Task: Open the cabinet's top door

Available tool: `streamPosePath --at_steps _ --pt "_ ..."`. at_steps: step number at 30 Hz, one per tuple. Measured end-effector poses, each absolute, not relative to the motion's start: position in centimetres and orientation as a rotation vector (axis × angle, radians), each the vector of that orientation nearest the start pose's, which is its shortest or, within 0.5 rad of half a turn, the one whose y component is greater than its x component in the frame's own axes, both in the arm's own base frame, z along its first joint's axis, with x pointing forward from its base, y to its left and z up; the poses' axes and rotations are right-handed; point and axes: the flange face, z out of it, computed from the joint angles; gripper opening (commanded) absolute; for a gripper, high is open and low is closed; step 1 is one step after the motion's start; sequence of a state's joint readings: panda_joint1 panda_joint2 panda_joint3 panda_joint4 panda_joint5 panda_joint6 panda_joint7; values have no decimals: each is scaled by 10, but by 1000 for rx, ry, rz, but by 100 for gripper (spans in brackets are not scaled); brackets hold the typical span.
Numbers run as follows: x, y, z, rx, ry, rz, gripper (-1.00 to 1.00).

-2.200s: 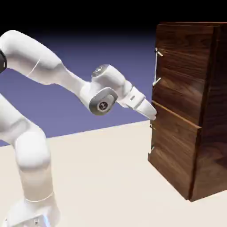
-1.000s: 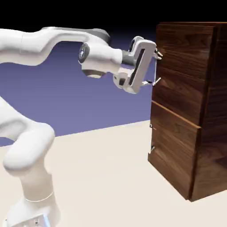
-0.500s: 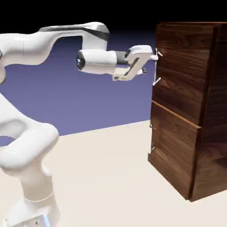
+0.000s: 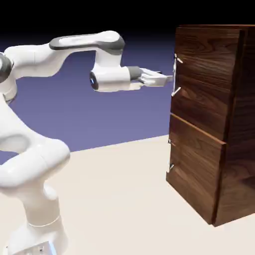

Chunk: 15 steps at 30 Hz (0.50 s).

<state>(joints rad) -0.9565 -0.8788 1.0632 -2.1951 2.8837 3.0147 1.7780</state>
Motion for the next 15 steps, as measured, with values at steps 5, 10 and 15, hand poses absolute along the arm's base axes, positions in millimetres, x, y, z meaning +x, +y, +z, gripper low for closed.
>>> streamPosePath --at_steps 5,10,15 --pt "467 127 552 655 1459 568 -100" --pt "453 121 552 620 1479 605 -100" --pt "428 106 552 553 1514 678 -100"
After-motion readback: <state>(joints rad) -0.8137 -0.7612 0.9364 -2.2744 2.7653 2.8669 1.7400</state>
